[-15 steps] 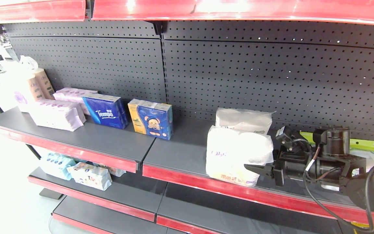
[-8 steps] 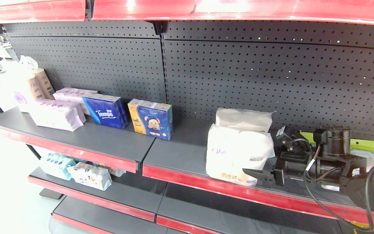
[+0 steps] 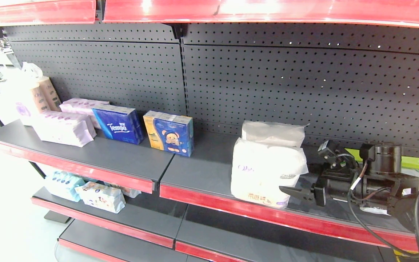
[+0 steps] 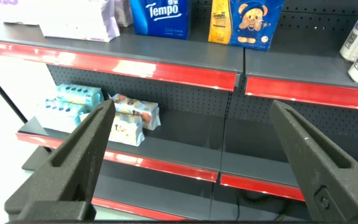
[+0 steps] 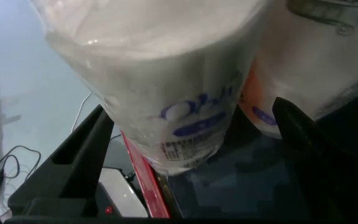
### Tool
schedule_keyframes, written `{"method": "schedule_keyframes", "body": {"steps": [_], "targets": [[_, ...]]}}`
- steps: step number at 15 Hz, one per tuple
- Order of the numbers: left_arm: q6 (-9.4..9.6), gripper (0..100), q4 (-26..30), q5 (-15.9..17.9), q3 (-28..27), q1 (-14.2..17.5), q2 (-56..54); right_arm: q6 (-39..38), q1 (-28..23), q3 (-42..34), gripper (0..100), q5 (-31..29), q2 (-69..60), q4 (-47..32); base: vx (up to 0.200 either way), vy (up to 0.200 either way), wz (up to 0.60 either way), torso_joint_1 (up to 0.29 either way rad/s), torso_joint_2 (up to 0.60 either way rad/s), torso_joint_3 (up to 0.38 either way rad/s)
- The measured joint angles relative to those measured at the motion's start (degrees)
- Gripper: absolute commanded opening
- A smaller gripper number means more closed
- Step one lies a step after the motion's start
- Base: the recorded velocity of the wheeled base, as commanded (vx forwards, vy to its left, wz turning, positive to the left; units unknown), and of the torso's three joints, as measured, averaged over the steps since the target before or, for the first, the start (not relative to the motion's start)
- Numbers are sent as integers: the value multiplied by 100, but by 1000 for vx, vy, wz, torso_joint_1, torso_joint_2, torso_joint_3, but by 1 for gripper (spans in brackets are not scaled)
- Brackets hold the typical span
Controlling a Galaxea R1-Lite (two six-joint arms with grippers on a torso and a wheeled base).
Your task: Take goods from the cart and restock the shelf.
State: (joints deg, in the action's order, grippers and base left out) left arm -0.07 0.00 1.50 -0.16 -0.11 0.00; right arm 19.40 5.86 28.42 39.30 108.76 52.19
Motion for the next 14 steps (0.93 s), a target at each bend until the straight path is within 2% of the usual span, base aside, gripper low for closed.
{"method": "schedule_keyframes", "body": {"steps": [11,14], "targets": [[0,100,0,0,0,1,0,154,-295,-216,100,432,-286,-27,0,0,0,0,0,0],[0,100,0,0,0,0,0,756,-472,-267,100,890,-411,-758,0,0,0,0,0,0]]}}
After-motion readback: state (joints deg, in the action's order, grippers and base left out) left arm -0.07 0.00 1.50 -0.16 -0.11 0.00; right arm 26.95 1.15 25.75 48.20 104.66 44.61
